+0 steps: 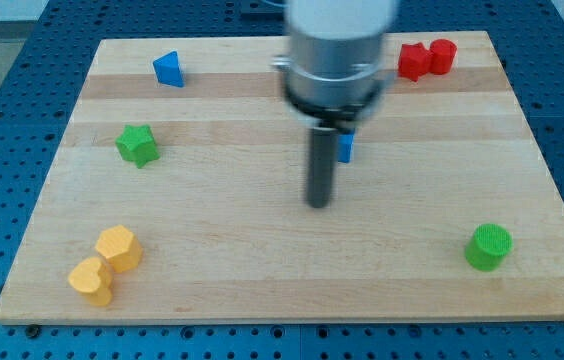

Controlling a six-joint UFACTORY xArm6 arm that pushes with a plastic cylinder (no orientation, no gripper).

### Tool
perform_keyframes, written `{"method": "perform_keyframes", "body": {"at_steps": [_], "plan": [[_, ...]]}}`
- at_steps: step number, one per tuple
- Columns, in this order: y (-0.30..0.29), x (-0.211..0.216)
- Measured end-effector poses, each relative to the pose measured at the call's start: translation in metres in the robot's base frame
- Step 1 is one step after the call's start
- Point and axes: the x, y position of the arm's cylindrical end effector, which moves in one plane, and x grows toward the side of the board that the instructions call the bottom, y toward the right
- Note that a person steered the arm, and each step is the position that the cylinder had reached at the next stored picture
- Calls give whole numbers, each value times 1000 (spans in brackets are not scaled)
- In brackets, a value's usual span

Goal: Move the green star slightly down

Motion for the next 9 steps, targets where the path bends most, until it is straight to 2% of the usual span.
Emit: {"method": "perform_keyframes", "body": {"at_steps": [3,4,5,6,7,8,9], "plan": [[-258,-30],[-296,-55],[-297,-76],[-287,-77],[-219,-78],[-187,-83],[-187,-93]]}}
